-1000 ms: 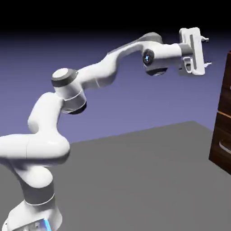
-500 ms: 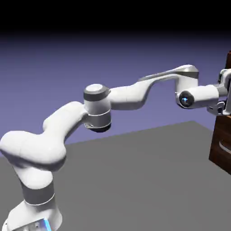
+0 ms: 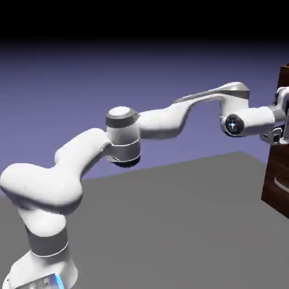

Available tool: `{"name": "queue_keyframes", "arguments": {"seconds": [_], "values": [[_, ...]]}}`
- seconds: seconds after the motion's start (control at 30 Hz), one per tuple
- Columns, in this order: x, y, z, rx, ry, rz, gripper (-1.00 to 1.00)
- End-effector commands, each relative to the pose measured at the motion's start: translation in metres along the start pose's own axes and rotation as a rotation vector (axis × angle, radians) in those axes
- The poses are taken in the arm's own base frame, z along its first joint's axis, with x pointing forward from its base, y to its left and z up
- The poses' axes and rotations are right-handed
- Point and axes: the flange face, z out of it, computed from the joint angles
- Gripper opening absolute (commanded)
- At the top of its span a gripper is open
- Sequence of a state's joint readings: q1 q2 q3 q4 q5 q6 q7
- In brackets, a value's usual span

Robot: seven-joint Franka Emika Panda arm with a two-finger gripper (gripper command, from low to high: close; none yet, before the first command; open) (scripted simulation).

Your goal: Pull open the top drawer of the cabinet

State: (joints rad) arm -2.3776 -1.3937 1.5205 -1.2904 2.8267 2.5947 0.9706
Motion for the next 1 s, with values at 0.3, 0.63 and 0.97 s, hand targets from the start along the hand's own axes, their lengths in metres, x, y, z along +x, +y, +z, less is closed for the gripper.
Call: {"name": "queue_keyframes", "arguments": {"seconds": [0.3,0.63,0.97], "values": [[0.000,0.000,-0.064,-0.001,0.001,0.000,-1.00],[0.000,0.000,-0.149,-0.001,0.001,0.000,-1.00],[-0.001,0.000,-0.220,0.000,0.001,-0.001,1.00]]}}
